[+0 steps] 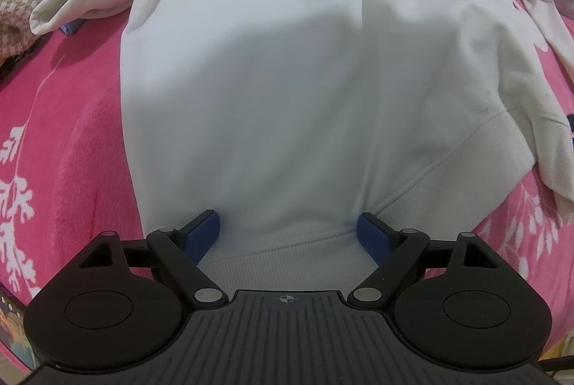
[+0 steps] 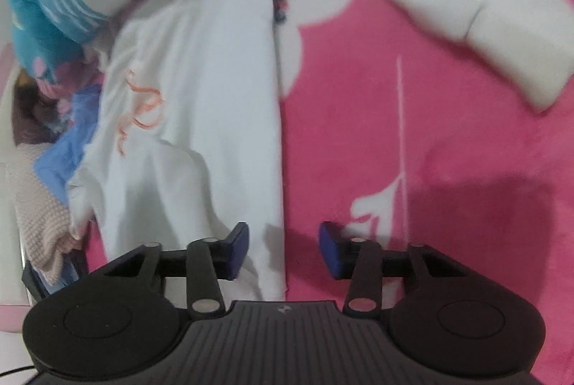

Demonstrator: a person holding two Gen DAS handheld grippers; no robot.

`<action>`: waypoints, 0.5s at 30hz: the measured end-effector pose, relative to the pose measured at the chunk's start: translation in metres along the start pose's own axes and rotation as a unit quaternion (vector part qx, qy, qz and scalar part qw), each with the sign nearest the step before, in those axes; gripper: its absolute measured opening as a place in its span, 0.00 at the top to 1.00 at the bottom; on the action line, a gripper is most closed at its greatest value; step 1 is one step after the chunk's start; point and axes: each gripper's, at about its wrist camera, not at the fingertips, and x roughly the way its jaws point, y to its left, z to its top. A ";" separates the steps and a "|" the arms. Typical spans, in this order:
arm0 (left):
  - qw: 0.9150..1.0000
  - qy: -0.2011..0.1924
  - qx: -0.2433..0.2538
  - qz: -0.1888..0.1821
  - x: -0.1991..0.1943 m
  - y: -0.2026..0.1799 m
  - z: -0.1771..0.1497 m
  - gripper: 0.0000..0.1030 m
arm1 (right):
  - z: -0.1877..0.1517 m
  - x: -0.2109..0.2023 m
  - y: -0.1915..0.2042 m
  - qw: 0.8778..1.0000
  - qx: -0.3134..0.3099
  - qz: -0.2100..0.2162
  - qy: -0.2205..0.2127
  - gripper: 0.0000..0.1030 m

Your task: Fold clothes

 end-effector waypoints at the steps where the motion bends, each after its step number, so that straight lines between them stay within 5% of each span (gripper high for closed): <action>1: 1.000 0.000 0.000 0.000 0.000 0.000 0.000 0.17 | 0.000 0.006 0.002 1.000 -0.006 -0.010 0.000 0.62; 4: 1.000 0.000 0.001 0.001 0.000 0.000 0.001 0.17 | 0.001 0.011 0.009 0.999 -0.024 -0.029 -0.005 0.73; 5: 1.000 -0.001 0.001 0.001 0.000 -0.001 0.001 0.17 | -0.001 0.011 0.012 0.998 -0.040 -0.039 -0.003 0.86; 7: 1.000 -0.001 0.001 0.001 0.000 -0.001 0.001 0.17 | -0.004 0.009 0.017 0.997 -0.065 -0.048 0.001 0.96; 15: 1.000 0.006 0.018 -0.005 -0.002 0.001 0.002 0.17 | 0.001 -0.028 0.023 0.986 -0.129 -0.100 -0.032 0.98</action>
